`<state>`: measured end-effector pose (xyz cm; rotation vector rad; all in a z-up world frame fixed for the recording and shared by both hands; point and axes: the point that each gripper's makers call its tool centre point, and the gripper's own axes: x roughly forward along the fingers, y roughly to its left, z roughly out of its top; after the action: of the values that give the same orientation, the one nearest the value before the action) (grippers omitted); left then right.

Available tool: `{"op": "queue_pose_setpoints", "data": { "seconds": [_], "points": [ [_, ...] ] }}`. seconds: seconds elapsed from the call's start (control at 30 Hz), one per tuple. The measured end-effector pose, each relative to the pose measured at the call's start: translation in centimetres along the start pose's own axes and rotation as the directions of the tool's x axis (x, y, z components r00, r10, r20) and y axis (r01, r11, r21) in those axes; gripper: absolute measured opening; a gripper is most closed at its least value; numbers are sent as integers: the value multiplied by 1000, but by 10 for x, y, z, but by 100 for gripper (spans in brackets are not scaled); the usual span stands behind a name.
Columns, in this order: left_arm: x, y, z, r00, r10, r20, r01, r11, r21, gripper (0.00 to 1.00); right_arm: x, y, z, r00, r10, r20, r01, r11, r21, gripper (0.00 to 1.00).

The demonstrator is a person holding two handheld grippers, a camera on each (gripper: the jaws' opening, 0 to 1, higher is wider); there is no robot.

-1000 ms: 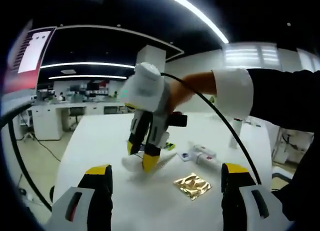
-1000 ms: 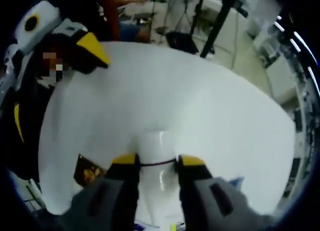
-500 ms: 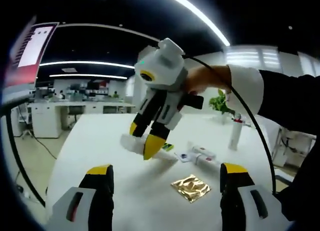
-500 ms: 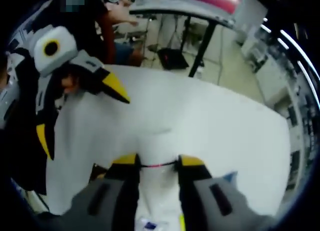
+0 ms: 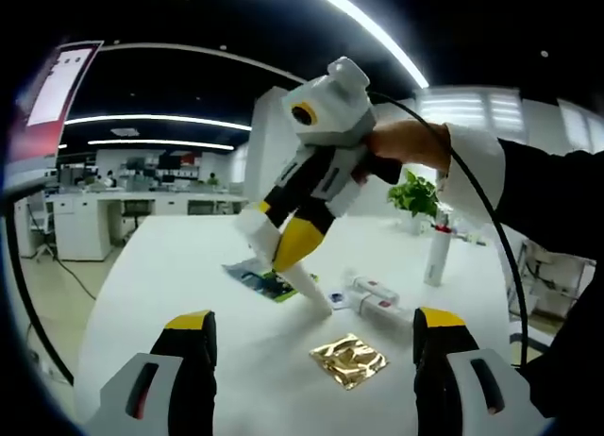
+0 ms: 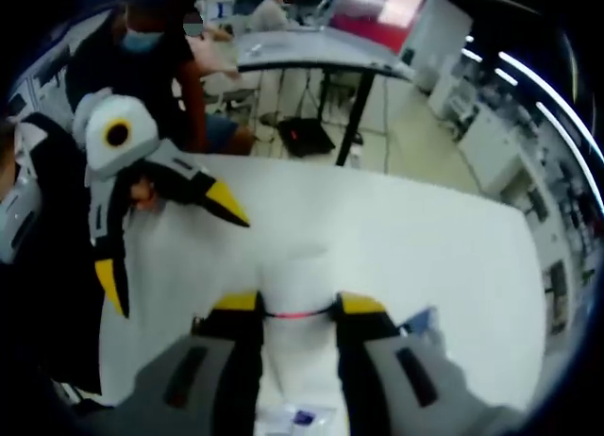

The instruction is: Arrange the skincare products in the storage area until every visible bottle or jar stands upright without overlapping.

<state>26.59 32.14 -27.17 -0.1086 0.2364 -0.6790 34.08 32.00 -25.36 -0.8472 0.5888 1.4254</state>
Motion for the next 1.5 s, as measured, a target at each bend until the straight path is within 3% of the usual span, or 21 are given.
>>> {"op": "queue_pose_setpoints", "data": {
  "seconds": [0.1, 0.3, 0.77, 0.93, 1.4, 1.5],
  "points": [
    [1, 0, -1, 1000, 5, -2, -5, 1000, 2, 87, -7, 0, -2, 1000, -14, 20, 14, 1000, 19, 27],
    [-4, -2, 16, 997, 18, 73, -18, 1000, -7, 84, -19, 2, -2, 996, -39, 81, 36, 998, 47, 27],
    [4, -9, 10, 998, 9, 56, -7, 999, -38, 84, -44, 2, -4, 973, -103, 204, 71, 984, 161, 27],
    [5, -14, 10, 998, -4, 57, 6, 999, -43, 83, -49, -1, -9, 968, -134, 211, 92, 976, 200, 27],
    [18, -33, 6, 998, -50, 48, 51, 998, -25, 79, -77, -9, -8, 917, -265, 298, 131, 906, 403, 27],
    [20, -36, 5, 998, -53, 46, 54, 998, -18, 79, -85, -8, -1, 897, -295, 330, 117, 877, 466, 27]
  ]
}}
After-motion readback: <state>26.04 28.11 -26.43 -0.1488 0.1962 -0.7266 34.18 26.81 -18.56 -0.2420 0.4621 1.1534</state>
